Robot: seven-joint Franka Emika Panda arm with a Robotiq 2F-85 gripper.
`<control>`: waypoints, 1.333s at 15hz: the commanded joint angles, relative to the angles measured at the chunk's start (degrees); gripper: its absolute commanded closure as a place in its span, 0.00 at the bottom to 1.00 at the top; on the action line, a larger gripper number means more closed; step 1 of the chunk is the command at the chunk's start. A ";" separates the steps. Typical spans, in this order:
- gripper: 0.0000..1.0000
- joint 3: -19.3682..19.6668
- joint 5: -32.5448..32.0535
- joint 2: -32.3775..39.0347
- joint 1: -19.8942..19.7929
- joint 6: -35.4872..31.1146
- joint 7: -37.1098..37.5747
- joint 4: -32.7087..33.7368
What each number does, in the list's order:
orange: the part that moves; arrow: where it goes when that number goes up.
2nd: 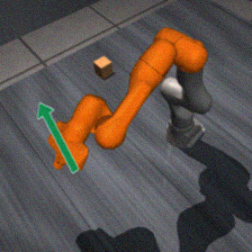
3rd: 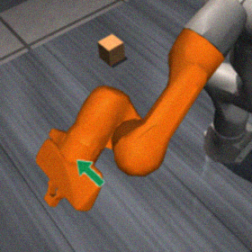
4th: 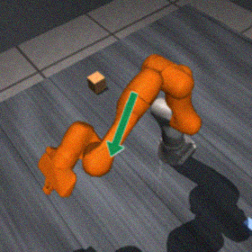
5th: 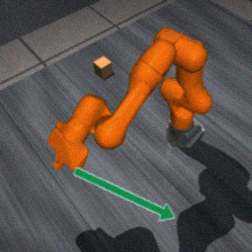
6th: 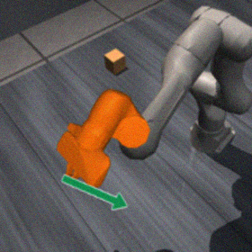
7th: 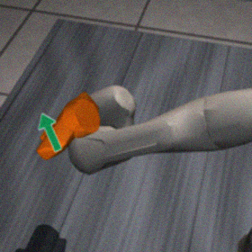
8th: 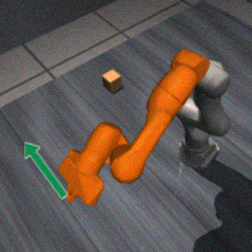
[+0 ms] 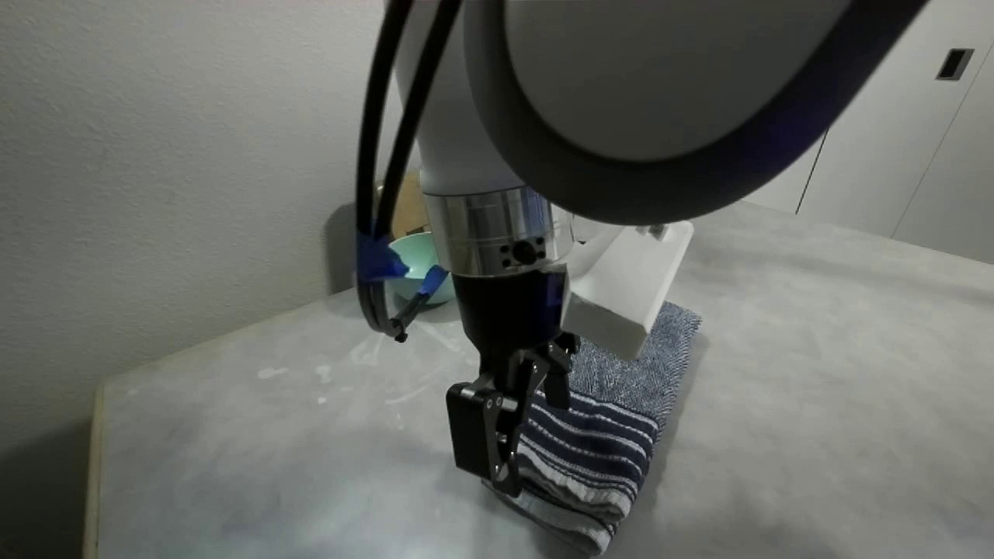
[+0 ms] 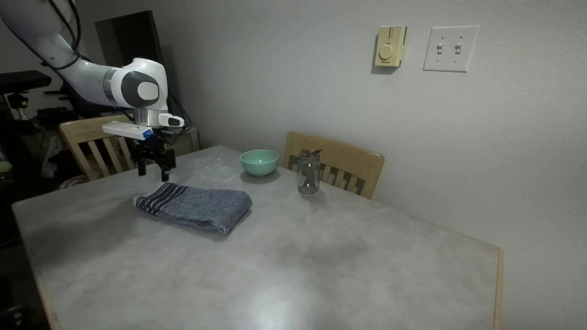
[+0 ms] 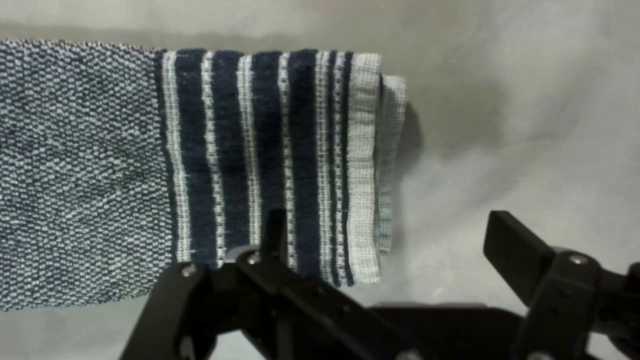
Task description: Partially unfold the towel on the table
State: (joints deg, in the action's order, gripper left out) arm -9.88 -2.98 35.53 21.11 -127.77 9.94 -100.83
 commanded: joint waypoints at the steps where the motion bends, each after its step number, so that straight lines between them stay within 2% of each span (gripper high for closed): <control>1: 0.00 0.82 -2.14 0.73 0.62 3.06 -0.32 0.39; 12: 0.00 0.65 -8.32 4.00 1.28 4.36 -5.51 3.03; 17: 0.05 1.23 -9.59 4.84 1.89 5.49 -4.54 4.40; 20: 0.03 1.37 -9.44 5.50 2.05 6.05 -3.62 5.13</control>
State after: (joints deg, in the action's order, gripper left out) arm -9.38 -11.50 39.81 22.24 -123.61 5.43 -97.70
